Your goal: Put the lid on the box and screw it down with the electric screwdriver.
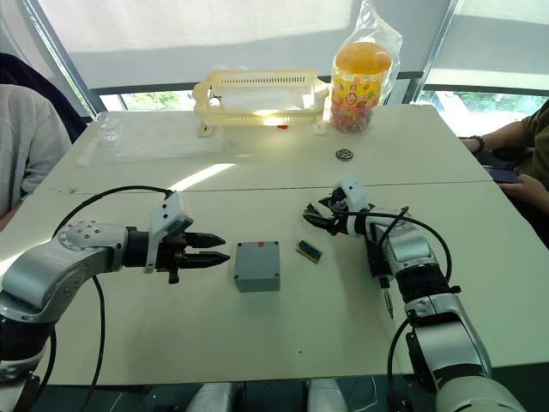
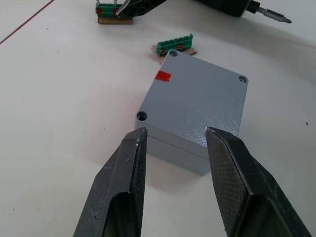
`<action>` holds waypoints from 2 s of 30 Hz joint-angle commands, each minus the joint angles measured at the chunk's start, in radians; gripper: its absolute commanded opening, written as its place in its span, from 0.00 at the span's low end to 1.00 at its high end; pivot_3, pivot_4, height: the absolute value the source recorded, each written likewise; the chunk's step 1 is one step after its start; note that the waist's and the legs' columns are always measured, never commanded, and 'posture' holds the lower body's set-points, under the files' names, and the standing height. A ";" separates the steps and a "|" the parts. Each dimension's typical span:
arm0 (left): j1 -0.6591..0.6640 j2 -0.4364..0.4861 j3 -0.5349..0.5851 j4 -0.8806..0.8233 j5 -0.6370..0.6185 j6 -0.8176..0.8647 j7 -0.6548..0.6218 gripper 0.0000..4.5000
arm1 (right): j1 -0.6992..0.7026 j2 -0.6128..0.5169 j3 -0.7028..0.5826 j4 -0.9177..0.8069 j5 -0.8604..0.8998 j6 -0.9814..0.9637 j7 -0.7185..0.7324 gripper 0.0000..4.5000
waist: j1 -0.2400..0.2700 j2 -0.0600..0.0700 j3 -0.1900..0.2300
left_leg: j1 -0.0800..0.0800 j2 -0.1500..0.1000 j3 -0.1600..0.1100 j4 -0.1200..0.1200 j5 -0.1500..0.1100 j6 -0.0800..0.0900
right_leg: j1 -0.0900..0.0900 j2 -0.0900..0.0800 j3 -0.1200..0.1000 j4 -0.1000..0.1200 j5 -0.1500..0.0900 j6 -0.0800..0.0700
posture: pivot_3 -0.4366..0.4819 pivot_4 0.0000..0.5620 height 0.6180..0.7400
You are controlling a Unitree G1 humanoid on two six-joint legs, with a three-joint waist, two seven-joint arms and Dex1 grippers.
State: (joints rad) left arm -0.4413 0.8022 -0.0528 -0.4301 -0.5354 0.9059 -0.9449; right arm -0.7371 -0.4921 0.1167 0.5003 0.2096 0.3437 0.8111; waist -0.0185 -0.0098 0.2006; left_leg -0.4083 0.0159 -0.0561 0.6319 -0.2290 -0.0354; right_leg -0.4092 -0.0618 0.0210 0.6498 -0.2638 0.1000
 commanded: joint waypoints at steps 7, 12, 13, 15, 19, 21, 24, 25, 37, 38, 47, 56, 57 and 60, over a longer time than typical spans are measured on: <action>0.006 0.008 0.007 -0.026 -0.010 -0.007 0.022 0.42 | -0.047 0.011 -0.037 0.035 -0.021 -0.046 0.007 0.32 | 0.000 0.000 0.000 | 0.000 0.000 0.000 0.000 0.000 0.000 | 0.000 0.000 0.000 0.000 0.000 0.000 | 0.48 0.27 1.00; 0.004 0.008 -0.002 -0.019 -0.006 -0.013 0.022 0.42 | -0.044 0.010 -0.041 0.034 -0.029 -0.047 0.009 0.32 | 0.000 0.000 0.000 | 0.000 0.000 0.000 0.000 0.000 0.000 | 0.000 0.000 0.000 0.000 0.000 0.000 | 0.48 0.27 1.00; 0.003 0.008 -0.002 -0.019 -0.006 -0.014 0.023 0.42 | -0.042 0.011 -0.042 0.034 -0.030 -0.047 0.009 0.32 | 0.000 0.000 0.000 | 0.000 0.000 0.000 0.000 0.000 0.000 | 0.000 0.000 0.000 0.000 0.000 0.000 | 0.48 0.27 1.00; 0.001 0.006 -0.004 -0.017 -0.005 -0.014 0.023 0.42 | -0.041 0.012 -0.043 0.036 -0.034 -0.050 0.007 0.32 | 0.000 0.000 0.000 | 0.000 0.000 0.000 0.000 0.000 0.000 | 0.000 0.000 0.000 0.000 0.000 0.000 | 0.48 0.27 1.00; 0.002 0.006 -0.008 -0.013 -0.001 -0.020 0.022 0.42 | -0.042 0.017 -0.048 0.044 -0.038 -0.055 0.001 0.26 | -0.001 0.000 0.000 | 0.000 0.000 0.000 0.000 0.000 0.000 | 0.000 0.000 0.000 0.000 0.000 0.000 | 0.48 0.27 1.00; 0.005 0.006 -0.010 -0.013 0.001 -0.022 0.022 0.42 | -0.039 0.019 -0.048 0.043 -0.040 -0.058 -0.001 0.20 | -0.001 0.000 0.000 | 0.000 0.000 0.000 0.000 0.000 0.000 | 0.000 0.000 0.000 0.000 0.000 0.000 | 0.48 0.27 1.00; 0.007 0.008 -0.012 -0.012 0.002 -0.024 0.021 0.42 | -0.036 0.021 -0.050 0.040 -0.038 -0.057 -0.002 0.00 | 0.000 0.000 0.000 | 0.000 0.000 0.000 0.000 0.000 0.000 | 0.000 0.000 0.000 0.000 0.000 0.000 | 0.48 0.27 1.00; 0.007 0.008 -0.013 -0.011 0.003 -0.025 0.020 0.42 | -0.036 0.021 -0.051 0.040 -0.039 -0.057 -0.003 0.00 | 0.000 0.000 0.000 | 0.000 0.000 0.000 0.000 0.000 0.000 | 0.000 0.000 0.000 0.000 0.000 0.000 | 0.48 0.27 1.00; 0.002 0.003 -0.037 0.004 0.011 -0.044 0.019 0.42 | -0.023 0.010 -0.058 0.019 -0.039 -0.054 -0.005 0.00 | -0.001 0.000 0.000 | 0.000 0.000 0.000 0.000 0.000 0.000 | 0.000 0.000 0.000 0.000 0.000 0.000 | 0.48 0.27 1.00; 0.002 0.003 -0.039 0.005 0.011 -0.046 0.019 0.42 | -0.022 0.009 -0.059 0.018 -0.039 -0.054 -0.005 0.00 | 0.000 0.000 0.000 | 0.000 0.000 0.000 0.000 0.000 0.000 | 0.000 0.000 0.000 0.000 0.000 0.000 | 0.48 0.27 1.00; 0.008 0.002 -0.048 0.007 0.011 -0.060 0.020 0.42 | -0.008 0.020 -0.108 -0.029 0.000 -0.033 -0.017 0.00 | 0.000 0.000 0.000 | 0.000 0.000 0.000 0.000 0.000 0.000 | 0.000 0.000 0.000 0.000 0.000 0.000 | 0.48 0.27 1.00; 0.012 0.007 -0.047 0.006 0.010 -0.065 0.011 0.42 | 0.032 0.006 -0.158 -0.161 0.047 0.001 -0.025 0.00 | 0.000 0.000 0.000 | 0.000 0.000 0.000 0.000 0.000 0.000 | 0.000 0.000 0.000 0.000 0.000 0.000 | 0.48 0.27 1.00; 0.012 0.013 -0.042 0.004 0.007 -0.063 0.006 0.42 | 0.041 -0.002 -0.166 -0.209 0.063 0.020 -0.019 0.00 | 0.001 0.000 0.000 | 0.000 0.000 0.000 0.000 0.000 0.000 | 0.000 0.000 0.000 0.000 0.000 0.000 | 0.48 0.27 1.00; 0.010 0.048 -0.012 -0.004 -0.012 -0.050 -0.021 0.42 | 0.091 -0.035 -0.173 -0.427 0.137 0.142 0.015 0.00 | 0.001 0.000 0.000 | 0.000 0.000 0.000 0.000 0.000 0.000 | 0.000 0.000 0.000 0.000 0.000 0.000 | 0.48 0.27 1.00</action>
State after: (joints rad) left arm -0.4280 0.8280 -0.1024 -0.4098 -0.5339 0.8598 -0.9501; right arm -0.6496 -0.5055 -0.0298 0.1926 0.2953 0.4414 0.8066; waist -0.0173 -0.0096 0.2008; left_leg -0.4084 0.0159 -0.0565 0.6314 -0.2290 -0.0355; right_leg -0.4096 -0.0618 0.0209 0.6500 -0.2639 0.1000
